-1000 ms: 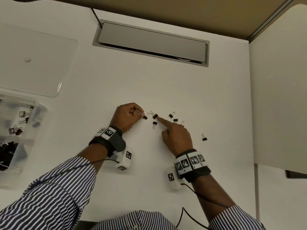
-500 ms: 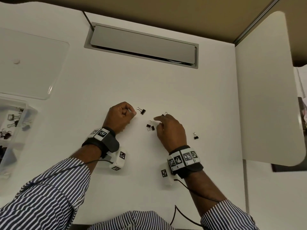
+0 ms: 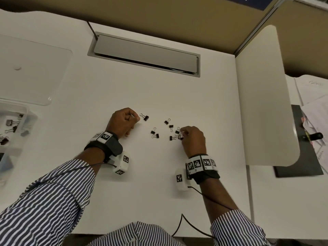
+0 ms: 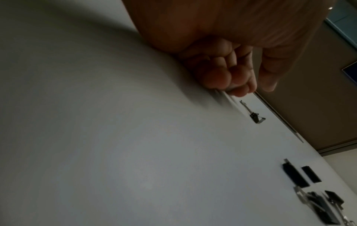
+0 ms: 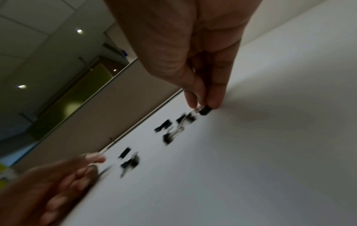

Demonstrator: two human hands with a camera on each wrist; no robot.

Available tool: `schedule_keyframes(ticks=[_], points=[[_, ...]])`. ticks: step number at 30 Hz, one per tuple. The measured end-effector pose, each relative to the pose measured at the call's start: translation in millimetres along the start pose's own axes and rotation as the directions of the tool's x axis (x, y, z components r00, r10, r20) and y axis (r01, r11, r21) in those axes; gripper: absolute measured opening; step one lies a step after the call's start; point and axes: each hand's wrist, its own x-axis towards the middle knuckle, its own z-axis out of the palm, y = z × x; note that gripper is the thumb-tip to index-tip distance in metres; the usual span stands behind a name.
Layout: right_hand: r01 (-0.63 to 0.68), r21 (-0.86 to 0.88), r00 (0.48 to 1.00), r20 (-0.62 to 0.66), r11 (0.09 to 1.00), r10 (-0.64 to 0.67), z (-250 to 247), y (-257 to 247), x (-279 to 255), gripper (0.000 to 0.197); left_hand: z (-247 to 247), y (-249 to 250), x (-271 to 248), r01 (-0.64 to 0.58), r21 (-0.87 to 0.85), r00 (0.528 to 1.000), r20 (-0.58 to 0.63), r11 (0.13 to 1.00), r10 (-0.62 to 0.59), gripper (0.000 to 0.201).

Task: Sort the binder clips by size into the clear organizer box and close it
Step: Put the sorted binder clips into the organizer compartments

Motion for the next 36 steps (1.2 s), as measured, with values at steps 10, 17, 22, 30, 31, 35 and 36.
schedule_keyframes(ticks=[10, 17, 22, 30, 31, 35, 36], points=[[0.385, -0.076, 0.922, 0.074, 0.920, -0.380, -10, -24, 21, 0.048, 10, 2, -31, -0.099, 0.358, 0.982, 0.186, 0.929, 0.033, 0.038], [0.515, -0.333, 0.847, 0.336, 0.790, -0.411, 8, -41, 13, 0.079, 55, 25, -36, -0.194, 0.703, 0.976, 0.206, 0.685, 0.064, 0.072], [0.484, -0.303, 0.874, 0.119, 0.821, -0.472, 40, -43, -9, 0.036, 67, 29, -34, -0.174, 0.654, 0.980, 0.190, 0.736, 0.063, 0.038], [0.404, -0.218, 0.915, 0.081, 0.888, -0.396, 41, -52, -4, 0.016, 71, 28, -30, -0.143, 0.611, 0.985, 0.161, 0.778, 0.055, 0.012], [0.411, -0.214, 0.912, 0.097, 0.886, -0.399, 39, -51, -2, 0.017, 71, 28, -31, -0.138, 0.604, 0.987, 0.153, 0.785, 0.056, 0.013], [0.401, -0.187, 0.916, 0.111, 0.897, -0.386, 36, -47, 5, 0.018, 68, 20, -35, -0.134, 0.579, 0.991, 0.084, 0.804, 0.105, 0.012], [0.394, -0.179, 0.919, 0.104, 0.902, -0.380, 36, -46, 5, 0.017, 68, 17, -36, -0.140, 0.575, 0.990, 0.069, 0.806, 0.124, 0.012]])
